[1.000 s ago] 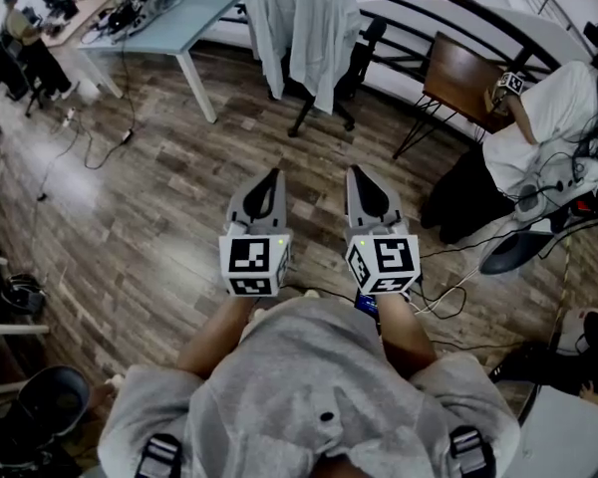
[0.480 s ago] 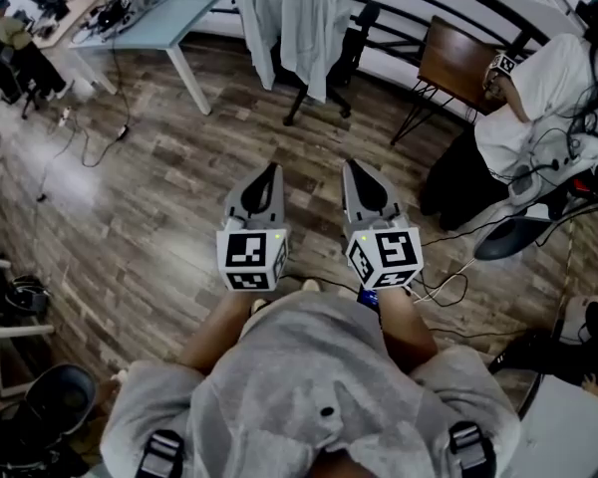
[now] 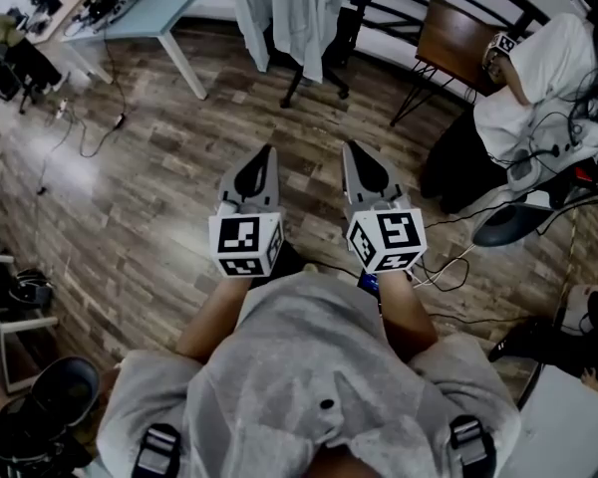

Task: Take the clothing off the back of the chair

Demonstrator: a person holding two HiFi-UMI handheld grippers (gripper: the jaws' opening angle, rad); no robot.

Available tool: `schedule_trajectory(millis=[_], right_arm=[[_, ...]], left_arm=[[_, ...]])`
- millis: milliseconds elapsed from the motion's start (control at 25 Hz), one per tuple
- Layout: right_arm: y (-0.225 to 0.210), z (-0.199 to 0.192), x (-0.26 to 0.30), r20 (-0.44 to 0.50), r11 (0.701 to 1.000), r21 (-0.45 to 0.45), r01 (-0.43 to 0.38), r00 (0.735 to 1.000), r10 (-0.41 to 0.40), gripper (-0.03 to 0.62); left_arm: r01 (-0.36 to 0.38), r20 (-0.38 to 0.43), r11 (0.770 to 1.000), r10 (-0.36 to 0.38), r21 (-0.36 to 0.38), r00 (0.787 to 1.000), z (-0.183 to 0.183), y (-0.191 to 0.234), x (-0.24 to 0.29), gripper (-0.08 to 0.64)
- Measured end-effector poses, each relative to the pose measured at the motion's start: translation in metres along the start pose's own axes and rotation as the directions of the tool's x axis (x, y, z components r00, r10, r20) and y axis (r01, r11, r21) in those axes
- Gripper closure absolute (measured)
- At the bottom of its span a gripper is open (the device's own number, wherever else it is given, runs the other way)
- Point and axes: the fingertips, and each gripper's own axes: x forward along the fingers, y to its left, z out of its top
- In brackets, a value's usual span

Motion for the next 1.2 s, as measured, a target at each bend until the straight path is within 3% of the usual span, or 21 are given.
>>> schedule_trajectory(millis=[560, 1200], right_arm=[[-0.031, 0.003, 0.075, -0.007, 0.998, -0.063, 0.003, 1.000, -0.003, 0.583], [-0.068, 0.023, 0.271, -0.060, 0.998, -0.057, 0.018, 0.998, -0.022, 0.583]], left_arm=[[0.056, 0.028, 0.998, -0.057, 0.010, 0.998, 0.003, 0.021, 0.087, 0.557], [0.097, -0.007, 0.995, -0.097, -0.024, 0.995, 0.036, 0.139, 0.246, 0.557]])
